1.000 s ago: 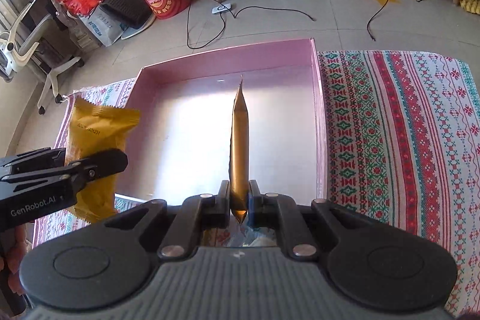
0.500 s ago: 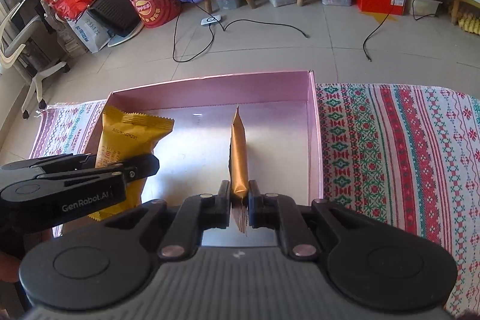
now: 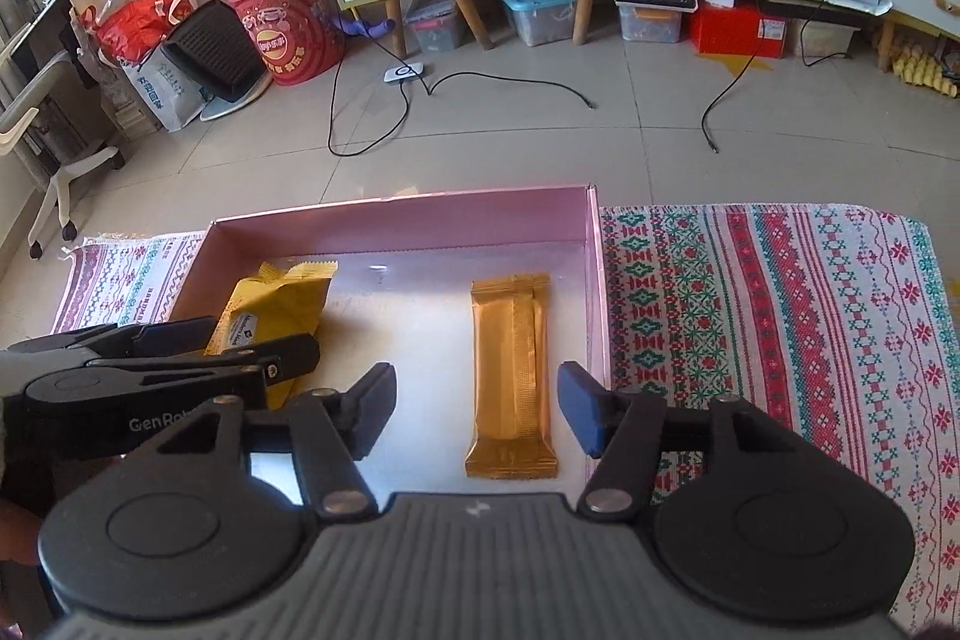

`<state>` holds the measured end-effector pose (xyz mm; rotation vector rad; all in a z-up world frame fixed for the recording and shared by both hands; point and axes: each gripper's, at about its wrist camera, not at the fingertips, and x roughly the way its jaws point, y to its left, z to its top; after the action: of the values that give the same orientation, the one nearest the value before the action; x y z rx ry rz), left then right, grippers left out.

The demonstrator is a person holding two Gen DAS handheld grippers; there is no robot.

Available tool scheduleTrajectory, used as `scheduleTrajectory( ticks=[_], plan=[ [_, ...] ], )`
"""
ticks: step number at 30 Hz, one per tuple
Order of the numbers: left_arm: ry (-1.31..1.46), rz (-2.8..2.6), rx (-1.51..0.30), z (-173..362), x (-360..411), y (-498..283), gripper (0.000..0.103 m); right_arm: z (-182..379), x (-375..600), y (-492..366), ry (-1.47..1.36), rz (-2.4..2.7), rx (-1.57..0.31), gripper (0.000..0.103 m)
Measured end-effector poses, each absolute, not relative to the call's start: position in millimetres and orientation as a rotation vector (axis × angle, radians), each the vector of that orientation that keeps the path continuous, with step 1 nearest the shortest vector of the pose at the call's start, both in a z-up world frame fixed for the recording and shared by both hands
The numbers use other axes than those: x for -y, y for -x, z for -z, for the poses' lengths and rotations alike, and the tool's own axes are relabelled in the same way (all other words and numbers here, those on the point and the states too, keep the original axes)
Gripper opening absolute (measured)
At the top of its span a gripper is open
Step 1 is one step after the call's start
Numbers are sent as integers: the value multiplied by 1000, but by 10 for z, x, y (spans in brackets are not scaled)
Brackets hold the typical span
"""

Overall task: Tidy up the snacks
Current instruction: 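Carry both packets into the pink box and open both tools, then withdraw both tools from the box back over the snack pile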

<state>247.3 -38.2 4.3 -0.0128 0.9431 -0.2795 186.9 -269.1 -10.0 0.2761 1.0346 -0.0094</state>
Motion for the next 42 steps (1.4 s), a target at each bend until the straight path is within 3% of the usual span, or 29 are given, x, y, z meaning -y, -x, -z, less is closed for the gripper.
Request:
scheduleTrajectory(
  ticks=[20, 42],
  plan=[
    [-41, 310, -906, -303, 163, -1951, 103, -282, 2552, -1399, -229, -5, -992, 90],
    [-103, 353, -932, -266, -196, -1215, 103, -219, 2336, -698, -184, -25, -1069, 97]
  ],
)
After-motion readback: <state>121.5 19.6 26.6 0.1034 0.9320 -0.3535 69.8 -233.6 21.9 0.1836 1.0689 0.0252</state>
